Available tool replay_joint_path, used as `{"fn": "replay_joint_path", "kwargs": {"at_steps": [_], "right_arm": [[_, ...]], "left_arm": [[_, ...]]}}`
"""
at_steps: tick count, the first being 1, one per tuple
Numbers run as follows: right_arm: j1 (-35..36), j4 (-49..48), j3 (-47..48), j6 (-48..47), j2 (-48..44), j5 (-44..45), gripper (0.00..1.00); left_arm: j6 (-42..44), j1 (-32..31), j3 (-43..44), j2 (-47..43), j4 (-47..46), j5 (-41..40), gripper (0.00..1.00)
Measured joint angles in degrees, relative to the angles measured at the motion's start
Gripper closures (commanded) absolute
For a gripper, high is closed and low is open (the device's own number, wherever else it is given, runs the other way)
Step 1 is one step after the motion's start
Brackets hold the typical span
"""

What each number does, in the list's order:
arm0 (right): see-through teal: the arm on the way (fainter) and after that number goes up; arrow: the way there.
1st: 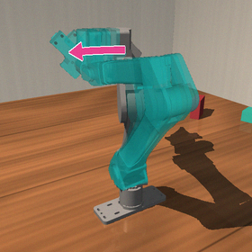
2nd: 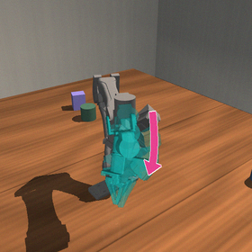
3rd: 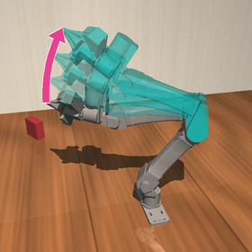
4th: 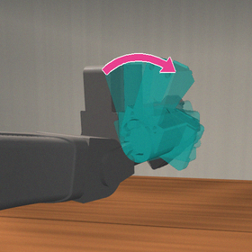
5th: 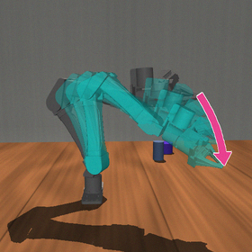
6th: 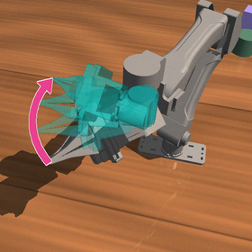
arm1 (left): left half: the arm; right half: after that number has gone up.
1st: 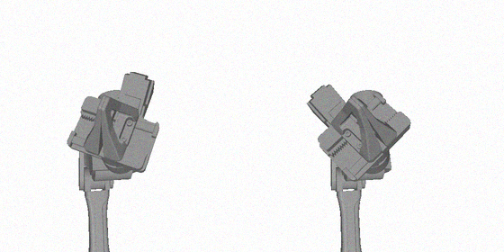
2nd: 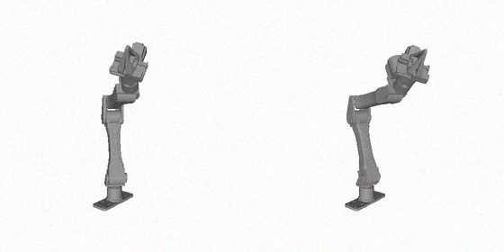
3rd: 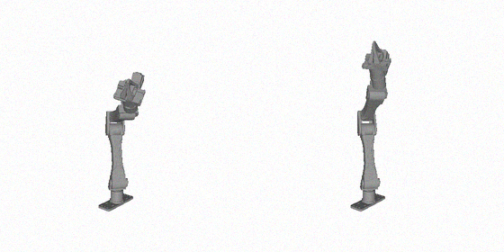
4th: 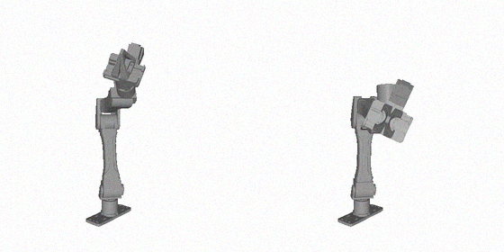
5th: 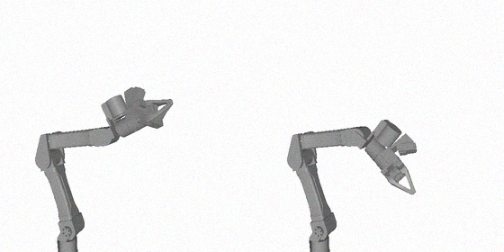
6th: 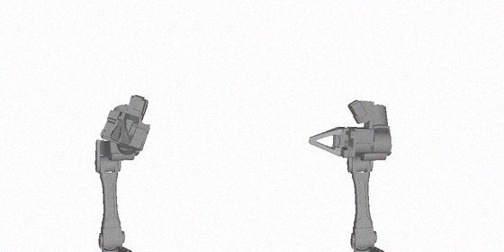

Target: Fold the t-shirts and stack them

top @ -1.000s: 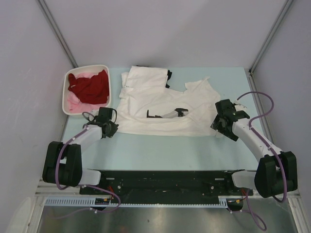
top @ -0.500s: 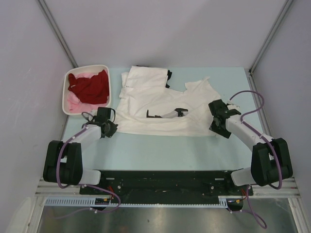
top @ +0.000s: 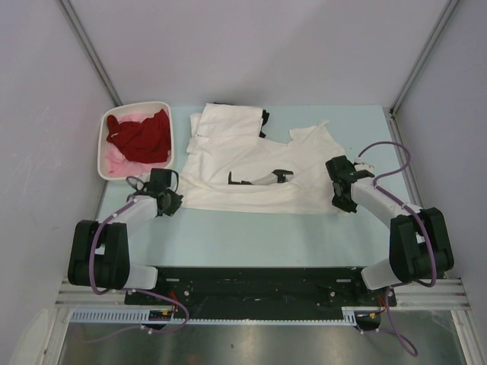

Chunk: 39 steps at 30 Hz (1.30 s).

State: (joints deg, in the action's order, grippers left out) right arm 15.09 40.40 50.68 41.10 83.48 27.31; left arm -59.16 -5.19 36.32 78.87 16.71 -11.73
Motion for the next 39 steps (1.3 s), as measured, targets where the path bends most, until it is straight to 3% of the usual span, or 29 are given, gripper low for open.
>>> {"fn": "replay_joint_path", "kwargs": {"at_steps": [20, 28, 30, 32, 34, 39], "right_arm": [[-4.96, 4.81, -0.04, -1.29, -3.19, 12.13, 1.00], [-7.85, 5.62, -0.11, -0.61, -7.17, 12.35, 1.00], [-7.74, 5.73, -0.13, -0.63, -7.13, 12.17, 0.93], [-7.58, 5.81, -0.15, -0.74, -7.04, 11.82, 0.52], [-7.26, 6.14, -0.17, -0.55, -6.69, 11.58, 0.31], [-4.72, 7.87, -0.22, -0.94, -6.54, 12.15, 0.24]], "left_arm": [[1.03, 2.29, -0.96, -0.70, -0.35, 1.73, 1.00], [1.18, 3.19, -1.18, -1.42, -0.90, 3.52, 1.00], [1.20, 3.28, -1.40, -1.42, -1.20, 3.65, 1.00], [1.20, 3.39, -1.64, -1.42, -1.27, 3.89, 1.00], [1.22, 3.48, -1.81, -1.42, -1.22, 3.96, 1.00], [1.29, 3.89, -1.84, -1.42, -1.27, 3.85, 1.00]]}}
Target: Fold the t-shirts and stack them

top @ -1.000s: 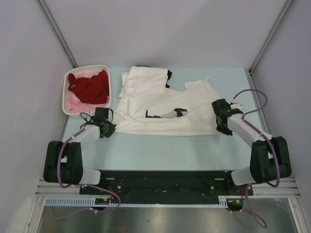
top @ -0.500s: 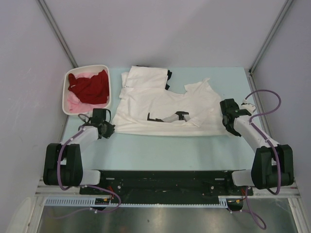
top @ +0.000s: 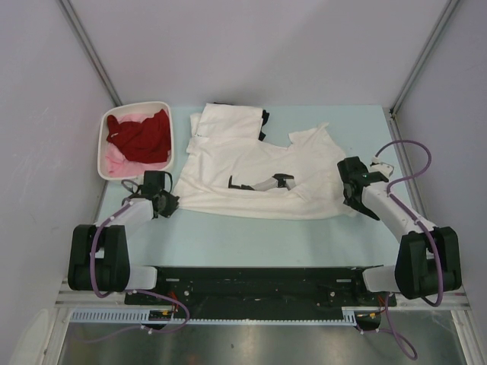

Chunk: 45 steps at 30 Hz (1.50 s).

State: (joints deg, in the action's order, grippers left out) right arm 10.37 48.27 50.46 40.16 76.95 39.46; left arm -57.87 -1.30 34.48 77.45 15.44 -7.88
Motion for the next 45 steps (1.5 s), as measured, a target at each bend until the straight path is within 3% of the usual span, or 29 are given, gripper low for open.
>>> {"fn": "replay_joint_path", "kwargs": {"at_steps": [5, 6, 14, 20, 26, 37, 45], "right_arm": [[1.53, 0.79, 0.00, 0.02, -4.48, -2.56, 0.11], [1.77, 0.94, -0.02, 0.09, -6.62, -4.70, 0.01], [6.82, -2.69, -4.26, 3.96, -28.65, -22.45, 0.00], [8.28, -5.55, -14.84, 11.39, -34.67, -28.44, 0.00], [6.05, -6.43, -25.81, 16.09, -38.69, -28.59, 0.08], [-3.43, -16.46, -28.61, 16.76, -33.24, -27.89, 0.31], [-8.92, -24.52, -29.97, 16.85, -26.43, -30.99, 0.33]], "left_arm": [[0.07, 0.07, 0.00, 0.00, -0.02, -0.02, 1.00], [0.09, 0.09, 0.00, 0.00, -0.04, -0.02, 1.00], [0.48, 0.11, -0.09, 0.00, -0.42, 0.11, 1.00], [0.52, 0.17, -0.35, 0.02, -0.85, 0.59, 1.00], [0.96, 0.22, -0.74, 0.13, -1.40, 0.79, 1.00], [1.42, 0.22, -0.74, 1.09, -2.10, 0.85, 1.00], [1.44, 0.22, -0.74, 1.31, -2.56, 0.83, 1.00]]}}
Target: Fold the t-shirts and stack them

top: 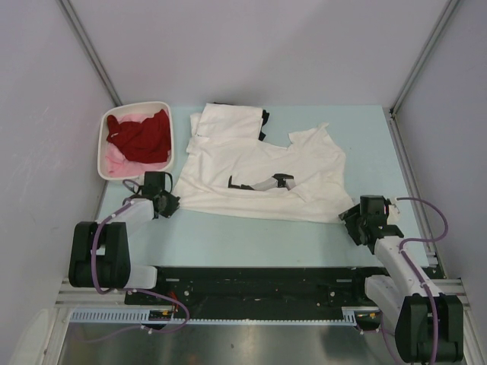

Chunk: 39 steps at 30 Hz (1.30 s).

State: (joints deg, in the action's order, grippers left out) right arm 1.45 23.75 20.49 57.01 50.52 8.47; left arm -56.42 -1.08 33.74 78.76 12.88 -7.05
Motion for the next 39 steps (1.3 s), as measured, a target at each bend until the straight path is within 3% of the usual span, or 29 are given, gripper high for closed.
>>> {"fn": "replay_joint_path", "kwargs": {"at_steps": [12, 19, 23, 28, 31, 32, 33, 39], "right_arm": [[-0.31, -2.71, -0.02, 1.95, -0.22, -5.03, 0.39], [-0.92, -4.83, -0.02, 1.84, 2.21, -4.42, 0.46], [-2.80, -6.45, -0.02, 1.33, 4.81, -3.61, 0.56], [-6.38, -7.39, -0.02, -0.35, 5.79, -2.84, 0.58], [-9.22, -7.26, -0.02, -2.34, 4.55, -2.67, 0.79], [-9.86, -7.04, -0.02, -2.97, 3.72, -2.64, 0.94], [-10.25, -6.78, 0.00, -3.48, 2.97, -2.67, 1.00], [-11.50, -2.95, 1.68, -7.34, -1.99, -2.71, 1.00]], "left_arm": [[0.02, 0.00, 0.13, 0.59, -0.83, 0.00, 1.00], [0.11, 0.00, 0.20, 0.72, -1.09, 0.00, 1.00], [0.15, 0.00, 0.20, 0.72, -1.09, -0.02, 1.00], [0.55, 0.00, 0.20, 0.70, -1.11, -0.04, 1.00], [0.55, 0.00, 0.20, 0.66, -1.09, -0.07, 1.00], [0.55, 0.00, 0.20, 0.61, -1.05, -0.11, 1.00], [0.55, 0.00, 0.20, 0.57, -1.01, -0.13, 1.00], [0.52, -0.07, -1.31, -2.49, 0.20, 0.02, 1.00]]}}
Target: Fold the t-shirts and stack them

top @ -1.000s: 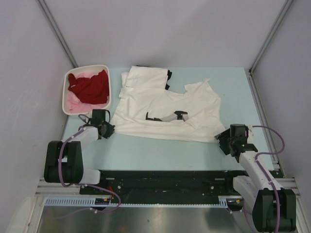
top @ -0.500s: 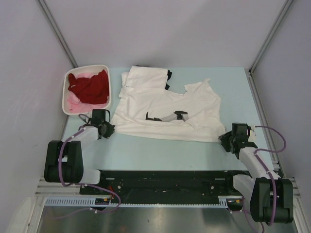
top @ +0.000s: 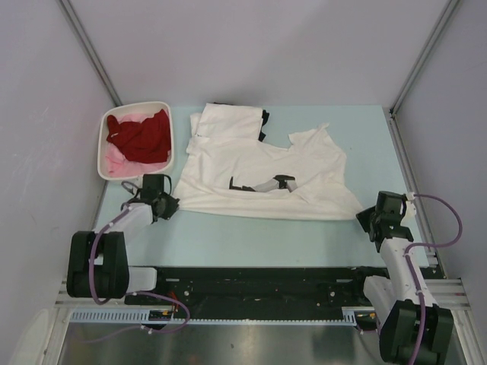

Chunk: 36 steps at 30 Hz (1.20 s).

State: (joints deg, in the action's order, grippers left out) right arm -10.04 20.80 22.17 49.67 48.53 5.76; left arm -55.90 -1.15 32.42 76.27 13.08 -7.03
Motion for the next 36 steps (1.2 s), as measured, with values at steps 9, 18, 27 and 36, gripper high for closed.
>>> {"fn": "replay_joint_path", "kwargs": {"at_steps": [9, 18, 27, 36], "right_arm": [[-0.04, 9.88, 3.56, -3.30, -6.67, -0.66, 1.00], [13.09, 20.35, 4.00, 1.60, -10.08, 5.01, 1.00], [26.27, 29.44, 4.70, 12.33, -11.76, 13.03, 1.00], [44.57, 37.62, 4.72, 27.17, -14.01, 19.56, 1.00]], "left_arm": [[0.00, -0.63, -3.61, -14.14, 6.10, -0.07, 1.00], [-1.49, -4.52, -6.45, -29.55, 17.20, -3.06, 1.00], [-4.44, -6.29, -10.43, -42.18, 26.25, -4.22, 1.00], [-10.34, -15.41, -14.58, -47.76, 31.23, -5.42, 1.00]]}}
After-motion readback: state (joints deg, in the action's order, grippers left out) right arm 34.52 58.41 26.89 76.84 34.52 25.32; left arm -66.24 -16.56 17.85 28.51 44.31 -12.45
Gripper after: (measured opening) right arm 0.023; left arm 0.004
